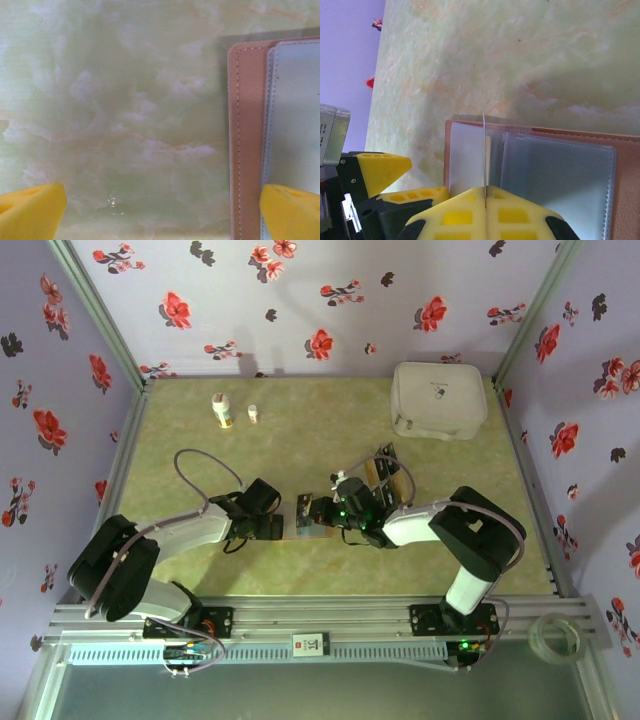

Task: Put the credit cards into the card holder
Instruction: Insert the credit card into the card slot.

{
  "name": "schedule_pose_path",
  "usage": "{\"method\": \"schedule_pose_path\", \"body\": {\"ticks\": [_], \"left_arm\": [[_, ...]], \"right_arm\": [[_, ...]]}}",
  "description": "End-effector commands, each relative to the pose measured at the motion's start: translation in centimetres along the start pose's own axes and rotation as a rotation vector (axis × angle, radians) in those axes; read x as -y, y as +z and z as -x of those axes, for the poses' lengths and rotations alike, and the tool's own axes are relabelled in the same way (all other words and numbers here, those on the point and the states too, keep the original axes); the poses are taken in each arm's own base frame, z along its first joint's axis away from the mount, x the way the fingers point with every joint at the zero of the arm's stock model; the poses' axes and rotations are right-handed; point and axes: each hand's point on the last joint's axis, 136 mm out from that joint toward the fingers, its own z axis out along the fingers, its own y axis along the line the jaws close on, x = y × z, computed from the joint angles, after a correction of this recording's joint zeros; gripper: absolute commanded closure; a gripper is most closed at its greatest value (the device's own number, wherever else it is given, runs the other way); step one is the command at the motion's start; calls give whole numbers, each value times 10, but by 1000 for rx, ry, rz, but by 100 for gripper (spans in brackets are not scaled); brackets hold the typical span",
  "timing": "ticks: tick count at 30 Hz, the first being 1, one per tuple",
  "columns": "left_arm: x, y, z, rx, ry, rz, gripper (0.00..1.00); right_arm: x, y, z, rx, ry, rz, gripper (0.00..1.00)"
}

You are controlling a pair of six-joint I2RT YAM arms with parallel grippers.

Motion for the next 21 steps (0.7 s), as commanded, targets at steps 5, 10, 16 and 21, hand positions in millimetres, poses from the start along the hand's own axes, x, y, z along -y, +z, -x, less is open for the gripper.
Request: {"method": "schedule_pose_path", "body": {"ticks": [5,10,16,21], "left_arm": [[-10,3,-9,-10,4,48,0],[-9,2,-8,-9,6,45,0],[-8,1,-6,-6,7,43,0],[-5,-1,-1,3,9,35,0]], "right_arm": [[8,3,3,35,7,3,100],[10,8,0,21,16,9,100],[14,8,-4,14,24,9,100],[16,7,-5,18,27,9,100]]}}
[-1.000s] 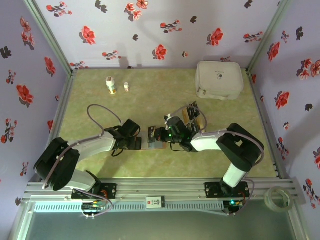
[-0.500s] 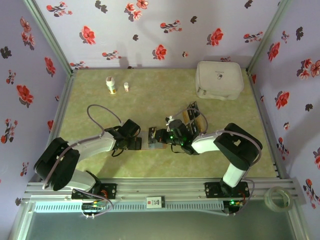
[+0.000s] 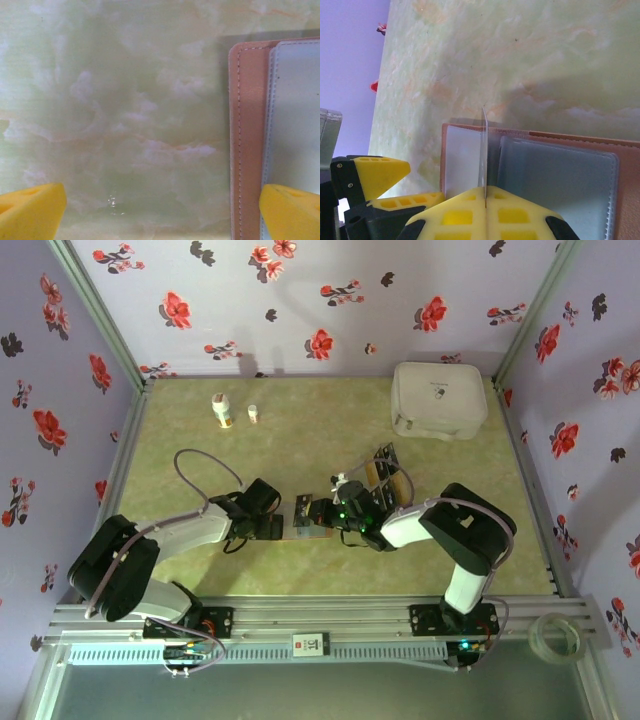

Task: Put the credit cards into the card holder
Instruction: Insert the credit card into the card slot.

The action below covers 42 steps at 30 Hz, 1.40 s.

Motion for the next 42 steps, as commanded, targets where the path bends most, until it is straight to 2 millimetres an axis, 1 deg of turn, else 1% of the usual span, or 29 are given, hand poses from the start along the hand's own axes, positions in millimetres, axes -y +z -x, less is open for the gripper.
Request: {"method": "schedule_pose_path", "body": {"ticks": [1,10,13,25,31,42], "left_arm": [[-5,-2,0,5,11,35,0],[2,-10,18,36,22,27,0],[4,-10,22,40,23,28,0],[0,-2,20,19,25,57,0],[0,-1,21,19,24,60,0],[1,-2,23,22,25,58,0]], "right_arm": [[11,-1,-3,2,15,-19,100],[18,1,-11,-18,42,-7,100],[20,0,-13,-18,47,-6,100],[23,-1,-21,-42,52,5,100],[22,2,-26,-64,61,24,100],[31,0,-30,-63,82,12,100]]}}
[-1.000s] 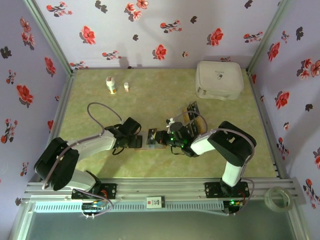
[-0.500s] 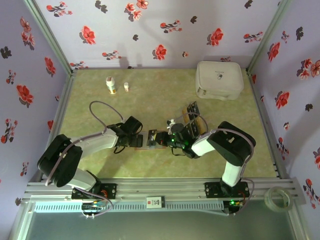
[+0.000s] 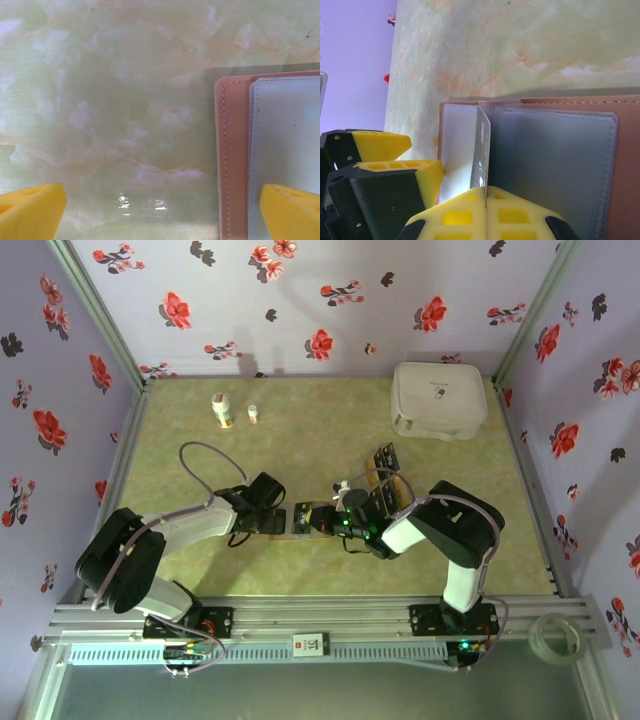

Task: Put the credit cards into the card holder
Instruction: Insert the credit card into the card slot.

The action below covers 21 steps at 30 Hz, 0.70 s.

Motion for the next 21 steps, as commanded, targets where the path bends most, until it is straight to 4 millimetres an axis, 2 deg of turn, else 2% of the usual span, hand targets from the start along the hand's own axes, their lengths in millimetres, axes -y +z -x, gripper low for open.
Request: {"method": "schedule_pose_path", "body": {"ticks": [1,9,21], "left_arm": [[-4,-1,6,9,16,32,0],[-4,-1,7,11,17,32,0],[-4,0,7,12,14,32,0]], "right_arm": [[23,-2,-11,-26,32,-59,100],[28,-4,-17,-47,40,-68,100],[29,5,-21,-81,47,-66,100]]}}
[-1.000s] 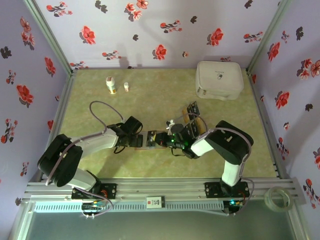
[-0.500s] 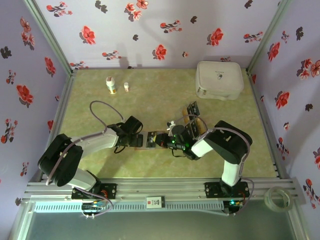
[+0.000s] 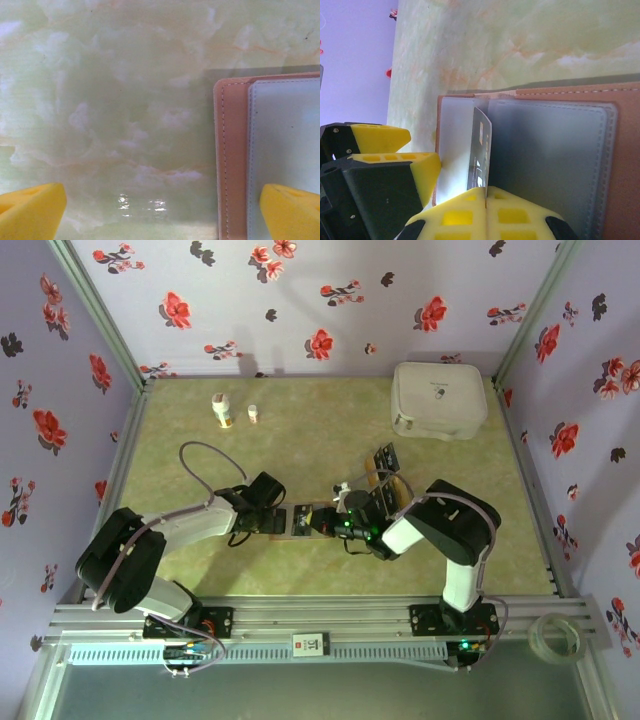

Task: Put the credit cards into the card holder
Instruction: Insert the credit card into the card slot.

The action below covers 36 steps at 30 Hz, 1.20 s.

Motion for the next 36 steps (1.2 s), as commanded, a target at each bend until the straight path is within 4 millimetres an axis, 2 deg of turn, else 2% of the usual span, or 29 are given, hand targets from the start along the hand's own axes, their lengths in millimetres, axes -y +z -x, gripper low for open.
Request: {"method": "schedule_pose_path", "body": {"ticks": [1,11,14,18,21,28,36], "left_arm": [[-4,-1,7,12,17,31,0],[-4,-1,7,15,15,30,0],[-4,-3,9,18,8,27,0],[-8,-5,10,12,-28,19,0],[-13,-7,11,3,-62,15,0],[-25,-10,11,-2,-114,12,0],[-31,-8,6,-21,-142,9,0]], "right_arm": [[26,4,-14,-56,47,-83,100],[28,9,-16,-84,54,-100,100],[29,10,-17,-93,55,-110,89],[30,8,-17,-96,50,-134,70],[25,6,-12,-94,37,-149,61],[9,5,3,-100,-25,-199,49],[-13,1,22,-112,-101,-262,40]]}}
